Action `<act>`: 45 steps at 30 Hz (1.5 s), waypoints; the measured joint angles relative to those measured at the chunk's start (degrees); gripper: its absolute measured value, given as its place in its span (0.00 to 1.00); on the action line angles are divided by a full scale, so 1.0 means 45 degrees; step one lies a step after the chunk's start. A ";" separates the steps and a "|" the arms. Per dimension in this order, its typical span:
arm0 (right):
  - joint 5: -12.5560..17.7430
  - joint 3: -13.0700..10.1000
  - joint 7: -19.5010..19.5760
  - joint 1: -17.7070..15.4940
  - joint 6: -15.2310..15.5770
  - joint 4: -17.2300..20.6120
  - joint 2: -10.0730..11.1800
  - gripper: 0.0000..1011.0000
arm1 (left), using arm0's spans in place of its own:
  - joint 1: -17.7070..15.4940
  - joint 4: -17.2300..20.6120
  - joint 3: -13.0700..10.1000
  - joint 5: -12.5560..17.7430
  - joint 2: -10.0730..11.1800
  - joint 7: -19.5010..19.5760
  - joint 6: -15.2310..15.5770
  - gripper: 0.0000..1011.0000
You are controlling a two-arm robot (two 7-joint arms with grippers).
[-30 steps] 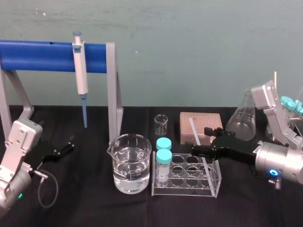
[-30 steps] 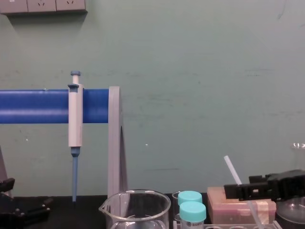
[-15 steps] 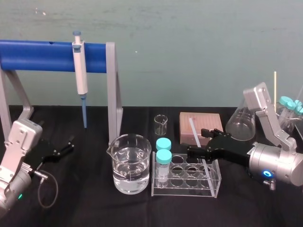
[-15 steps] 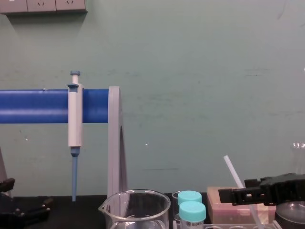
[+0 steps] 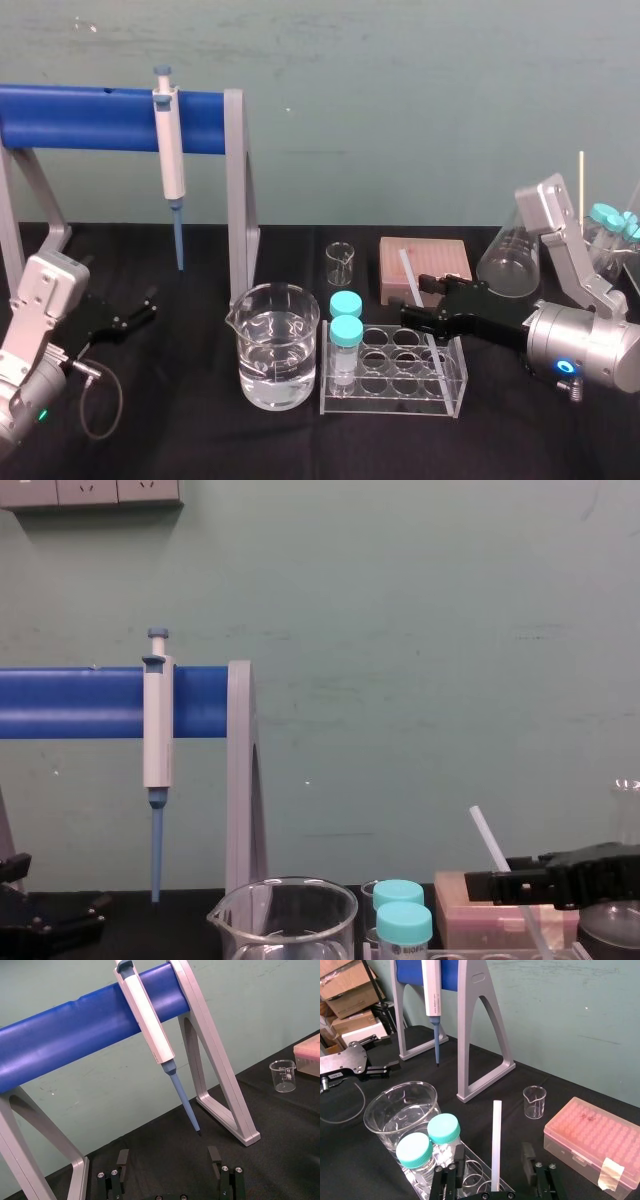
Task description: Pick up the stirring rod with one hand, then place it down.
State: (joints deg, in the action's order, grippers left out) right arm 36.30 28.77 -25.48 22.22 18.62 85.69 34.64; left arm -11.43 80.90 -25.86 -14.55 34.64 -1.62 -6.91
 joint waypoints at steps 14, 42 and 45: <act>0.0014 -0.0011 -0.0017 0.0000 -0.0001 0.0000 0.0006 0.27 | 0.0000 0.0000 0.0000 0.0001 0.0000 0.0000 0.0000 0.99; -0.0291 -0.0810 -0.0017 -0.0988 -0.2347 0.0452 -0.0215 0.07 | 0.0000 0.0000 0.0000 0.0000 0.0000 0.0000 0.0000 0.99; -0.0353 -0.1156 -0.0019 -0.1452 -0.3176 0.0628 -0.0260 0.07 | -0.0001 0.0000 0.0000 0.0000 0.0000 0.0000 0.0000 0.99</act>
State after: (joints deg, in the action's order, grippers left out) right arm 34.72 23.57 -25.57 15.68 4.33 88.52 33.47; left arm -11.43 80.90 -25.86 -14.55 34.65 -1.62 -6.90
